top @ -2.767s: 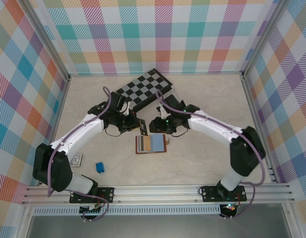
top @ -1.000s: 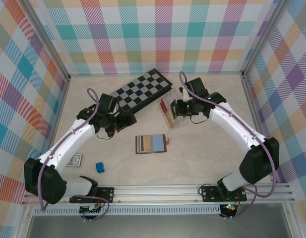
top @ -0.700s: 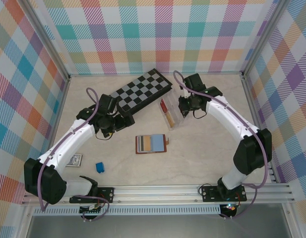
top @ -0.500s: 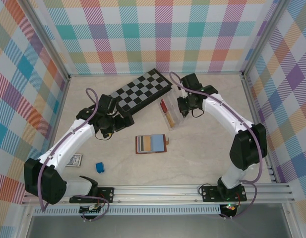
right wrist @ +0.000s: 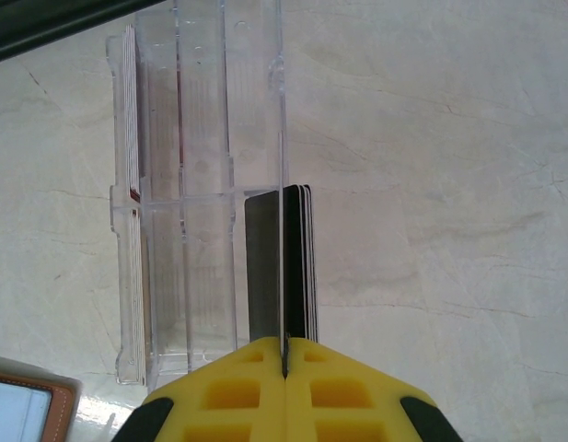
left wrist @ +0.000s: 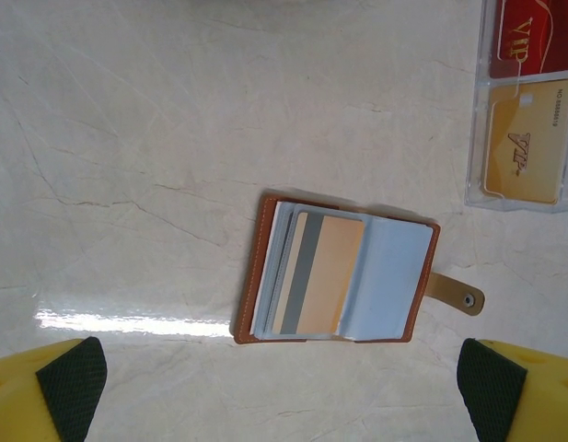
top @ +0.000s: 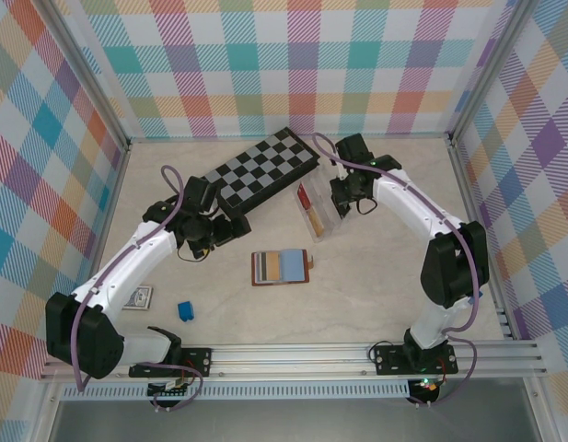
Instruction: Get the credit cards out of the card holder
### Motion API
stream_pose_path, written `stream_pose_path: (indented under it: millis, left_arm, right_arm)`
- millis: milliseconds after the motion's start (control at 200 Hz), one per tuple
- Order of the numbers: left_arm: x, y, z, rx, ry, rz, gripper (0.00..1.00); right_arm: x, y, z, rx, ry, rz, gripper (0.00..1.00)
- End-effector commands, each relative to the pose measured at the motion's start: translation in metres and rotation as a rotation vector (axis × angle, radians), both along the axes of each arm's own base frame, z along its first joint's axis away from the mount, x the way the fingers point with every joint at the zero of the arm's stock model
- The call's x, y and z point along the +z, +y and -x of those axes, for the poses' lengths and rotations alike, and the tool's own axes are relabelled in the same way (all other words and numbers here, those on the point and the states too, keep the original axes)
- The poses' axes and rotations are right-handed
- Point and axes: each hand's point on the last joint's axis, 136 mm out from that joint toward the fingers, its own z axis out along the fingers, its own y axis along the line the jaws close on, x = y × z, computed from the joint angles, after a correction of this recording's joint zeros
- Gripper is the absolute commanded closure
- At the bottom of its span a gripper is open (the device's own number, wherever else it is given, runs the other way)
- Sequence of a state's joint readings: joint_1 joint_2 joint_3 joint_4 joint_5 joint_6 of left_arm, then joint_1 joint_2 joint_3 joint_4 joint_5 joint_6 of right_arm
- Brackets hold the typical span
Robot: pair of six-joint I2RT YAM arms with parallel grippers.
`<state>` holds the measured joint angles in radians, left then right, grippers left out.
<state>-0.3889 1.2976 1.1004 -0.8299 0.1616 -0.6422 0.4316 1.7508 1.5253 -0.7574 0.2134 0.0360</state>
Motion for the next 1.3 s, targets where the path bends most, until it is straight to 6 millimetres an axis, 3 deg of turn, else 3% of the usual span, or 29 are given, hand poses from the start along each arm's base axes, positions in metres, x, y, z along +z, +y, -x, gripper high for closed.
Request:
stream_pose_path:
  millis: [0, 740, 965, 1155, 1300]
  left_arm:
    - [-0.003, -0.003, -0.002, 0.004, 0.009, 0.026, 0.00]
    - [-0.003, -0.008, -0.004, -0.012, 0.009, 0.046, 0.00]
    - [-0.002, -0.008, -0.003, -0.013, 0.008, 0.046, 0.00]
    - [-0.003, -0.009, -0.003, -0.017, 0.012, 0.053, 0.00]
    - [-0.004, -0.019, -0.002, -0.054, 0.010, 0.099, 0.01]
  right_arm:
    - [-0.007, -0.003, 0.001, 0.016, 0.019, 0.017, 1.00]
    - [-0.011, -0.009, 0.016, 0.028, 0.056, 0.040, 0.97]
    - [-0.015, -0.010, 0.011, 0.004, 0.064, 0.045, 0.80]
    - [0.011, -0.007, 0.017, -0.019, 0.026, -0.026, 0.70]
    - [0.035, 0.001, 0.037, -0.053, 0.023, -0.158, 0.57]
